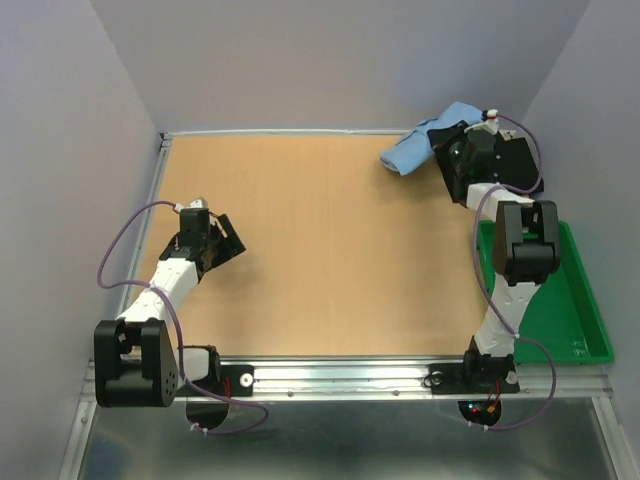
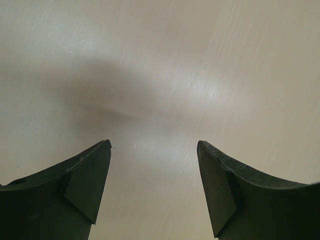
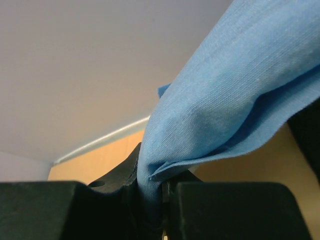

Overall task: Fold and stack the long sleeve shirts
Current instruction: Neatly place the folded shirt to the corner

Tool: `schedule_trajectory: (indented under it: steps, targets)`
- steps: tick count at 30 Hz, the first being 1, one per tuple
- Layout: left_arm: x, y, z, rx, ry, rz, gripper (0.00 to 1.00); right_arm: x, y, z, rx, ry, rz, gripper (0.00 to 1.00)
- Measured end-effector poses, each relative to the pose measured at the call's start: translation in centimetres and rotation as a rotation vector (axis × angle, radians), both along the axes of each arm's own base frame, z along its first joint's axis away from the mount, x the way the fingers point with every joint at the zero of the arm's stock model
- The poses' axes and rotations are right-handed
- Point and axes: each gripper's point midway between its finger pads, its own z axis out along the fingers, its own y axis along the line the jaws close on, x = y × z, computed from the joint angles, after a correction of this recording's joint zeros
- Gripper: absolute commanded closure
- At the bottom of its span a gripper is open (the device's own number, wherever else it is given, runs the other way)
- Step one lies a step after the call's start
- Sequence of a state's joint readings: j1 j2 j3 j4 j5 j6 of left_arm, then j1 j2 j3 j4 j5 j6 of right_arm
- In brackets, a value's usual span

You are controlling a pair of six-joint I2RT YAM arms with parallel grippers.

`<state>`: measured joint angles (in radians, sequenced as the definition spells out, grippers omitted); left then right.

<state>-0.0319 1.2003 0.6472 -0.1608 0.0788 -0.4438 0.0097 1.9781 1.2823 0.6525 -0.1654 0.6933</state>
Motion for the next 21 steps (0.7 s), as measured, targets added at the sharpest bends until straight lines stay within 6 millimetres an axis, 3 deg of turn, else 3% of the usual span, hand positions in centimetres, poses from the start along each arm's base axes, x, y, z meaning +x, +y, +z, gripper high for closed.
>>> schedule_trajectory:
  steps: [4,14,21]
  targets:
    - [0.1,0.5,-0.2,0.002,0.004,0.013,0.20,2.5,-3.4,1.7,0.039,-0.025,-0.053,0.99]
    - [0.0,0.6,-1.1,0.008,0.036,0.011,0.20,8.3,-9.4,5.3,0.102,-0.101,-0.101,0.99]
    - [0.1,0.7,-0.9,0.011,0.027,0.015,0.20,9.3,-13.1,5.1,0.123,-0.084,-0.113,0.99]
